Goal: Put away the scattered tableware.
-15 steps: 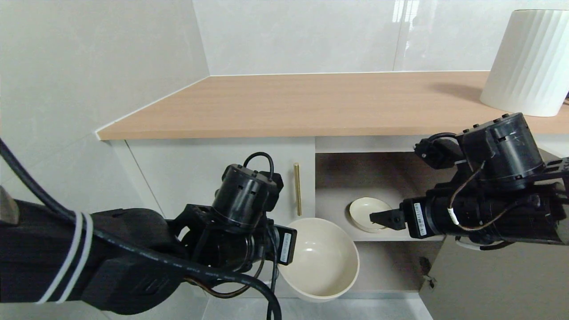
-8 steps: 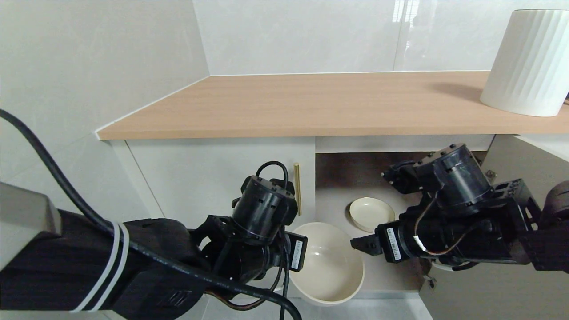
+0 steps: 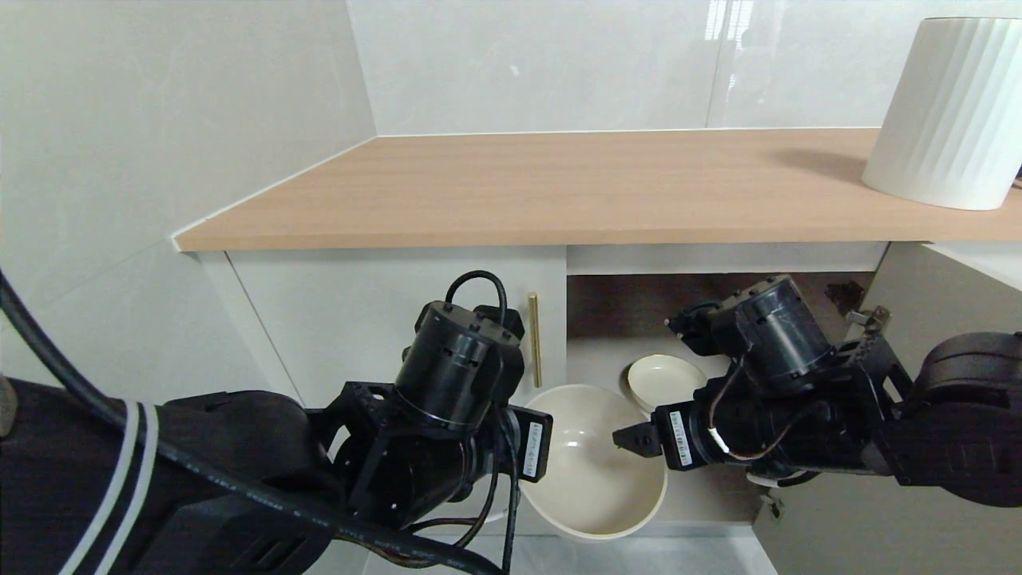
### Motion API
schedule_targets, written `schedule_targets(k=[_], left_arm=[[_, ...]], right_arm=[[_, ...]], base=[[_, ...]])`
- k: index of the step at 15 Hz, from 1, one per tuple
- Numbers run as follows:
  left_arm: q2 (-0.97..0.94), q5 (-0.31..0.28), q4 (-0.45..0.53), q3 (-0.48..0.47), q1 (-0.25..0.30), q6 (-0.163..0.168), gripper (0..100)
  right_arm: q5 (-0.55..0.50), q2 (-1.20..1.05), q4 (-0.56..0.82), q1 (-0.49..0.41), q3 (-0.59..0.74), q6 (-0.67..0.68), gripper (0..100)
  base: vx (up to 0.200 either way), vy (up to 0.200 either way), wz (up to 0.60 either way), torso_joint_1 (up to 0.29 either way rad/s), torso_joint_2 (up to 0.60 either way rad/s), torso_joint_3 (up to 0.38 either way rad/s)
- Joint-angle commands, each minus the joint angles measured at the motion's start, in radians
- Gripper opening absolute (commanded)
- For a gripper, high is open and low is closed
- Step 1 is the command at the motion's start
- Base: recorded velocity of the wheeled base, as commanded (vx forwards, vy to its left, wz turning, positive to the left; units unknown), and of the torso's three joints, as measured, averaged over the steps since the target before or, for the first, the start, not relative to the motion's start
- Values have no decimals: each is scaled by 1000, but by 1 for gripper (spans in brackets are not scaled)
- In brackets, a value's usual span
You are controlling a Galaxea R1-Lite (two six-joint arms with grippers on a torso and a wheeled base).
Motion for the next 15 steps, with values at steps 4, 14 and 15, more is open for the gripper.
schedule_targets(k=[4, 14, 15], left_arm=[[4, -2, 0, 1, -3, -1, 0], [47, 0, -1, 0, -1, -6, 0], [44, 0, -1, 0, -1, -6, 100]], right_arm=[[0, 10, -2, 1, -1, 13, 0], [-1, 13, 0, 5, 2, 12, 0], [-1, 20, 0, 5, 2, 12, 0]], base=[[0, 0, 0, 0, 0, 0], [0, 0, 0, 0, 0, 0], [0, 0, 0, 0, 0, 0]])
